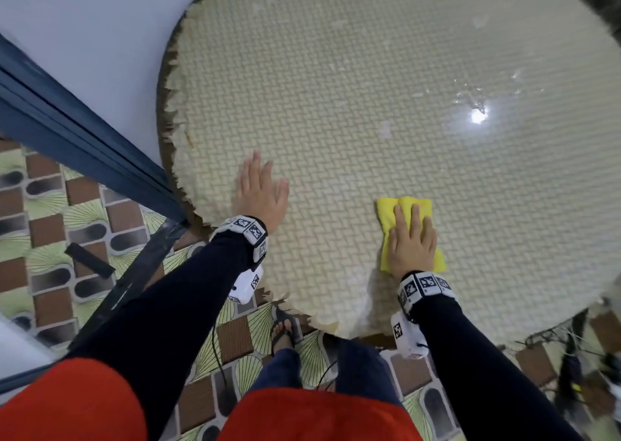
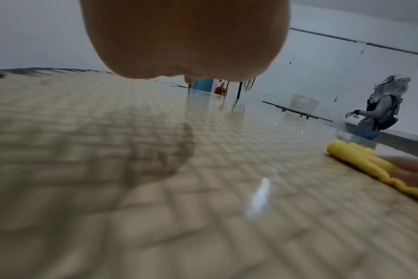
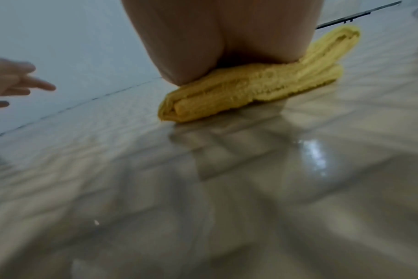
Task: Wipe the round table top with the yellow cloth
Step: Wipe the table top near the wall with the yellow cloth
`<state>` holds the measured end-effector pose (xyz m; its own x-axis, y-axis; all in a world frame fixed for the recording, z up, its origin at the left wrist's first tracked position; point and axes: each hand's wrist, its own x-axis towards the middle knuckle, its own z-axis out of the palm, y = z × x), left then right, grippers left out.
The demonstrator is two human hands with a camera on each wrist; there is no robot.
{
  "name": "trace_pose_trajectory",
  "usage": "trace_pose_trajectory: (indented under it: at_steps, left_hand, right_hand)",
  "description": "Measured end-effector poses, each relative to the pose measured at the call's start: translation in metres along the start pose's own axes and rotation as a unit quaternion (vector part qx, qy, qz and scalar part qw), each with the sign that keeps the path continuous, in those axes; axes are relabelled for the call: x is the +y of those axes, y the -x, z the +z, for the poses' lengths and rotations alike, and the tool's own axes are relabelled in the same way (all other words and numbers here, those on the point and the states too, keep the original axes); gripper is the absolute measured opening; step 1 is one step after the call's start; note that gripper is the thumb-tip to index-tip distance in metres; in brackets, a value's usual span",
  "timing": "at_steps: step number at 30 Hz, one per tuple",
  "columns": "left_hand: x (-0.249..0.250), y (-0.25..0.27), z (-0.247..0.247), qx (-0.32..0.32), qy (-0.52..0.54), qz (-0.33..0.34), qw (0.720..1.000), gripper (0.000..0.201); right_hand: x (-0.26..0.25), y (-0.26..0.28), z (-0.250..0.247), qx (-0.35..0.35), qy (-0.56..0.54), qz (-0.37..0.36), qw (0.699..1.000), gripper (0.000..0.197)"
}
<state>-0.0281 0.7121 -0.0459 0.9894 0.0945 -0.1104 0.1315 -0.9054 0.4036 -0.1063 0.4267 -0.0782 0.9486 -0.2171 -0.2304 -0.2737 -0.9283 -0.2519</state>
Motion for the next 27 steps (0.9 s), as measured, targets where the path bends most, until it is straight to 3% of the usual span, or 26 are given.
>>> trace_pose_trajectory:
  at_steps: [4, 7, 10, 12, 15, 19, 24, 27]
  left_hand:
    - [0.042, -0.023, 0.018, 0.004, 0.022, 0.000, 1.000, 0.063]
    - [0.071, -0.040, 0.035, 0.032, 0.037, -0.003, 0.999, 0.075]
    - [0.091, -0.057, 0.053, 0.017, 0.023, -0.029, 0.999, 0.060]
    - [0.095, -0.065, 0.064, 0.002, 0.011, -0.030, 0.999, 0.055]
    - [0.099, -0.074, 0.073, -0.006, 0.002, -0.026, 1.000, 0.056]
    - [0.098, -0.088, 0.076, 0.002, 0.005, -0.067, 0.998, 0.060]
    - [0.092, -0.094, 0.083, -0.006, -0.021, -0.080, 0.997, 0.062]
    - [0.093, -0.095, 0.082, -0.002, -0.022, -0.083, 0.996, 0.066]
  right_hand:
    - [0.028, -0.024, -0.013, 0.011, -0.021, 0.017, 1.000, 0.056]
    - [0.057, -0.048, -0.026, 0.024, -0.038, 0.094, 0.995, 0.050]
    - [0.088, -0.082, -0.044, 0.038, -0.052, 0.162, 0.985, 0.051]
    - [0.098, -0.113, -0.054, 0.032, -0.045, 0.160, 0.986, 0.052]
    - [0.089, -0.162, -0.063, 0.016, -0.037, 0.116, 0.992, 0.052]
    - [0.043, -0.199, -0.053, 0.011, -0.024, 0.019, 0.999, 0.052]
    - [0.006, -0.142, -0.022, 0.018, -0.008, -0.179, 0.984, 0.050]
    - [0.038, -0.097, -0.022, -0.002, 0.004, -0.155, 0.988, 0.052]
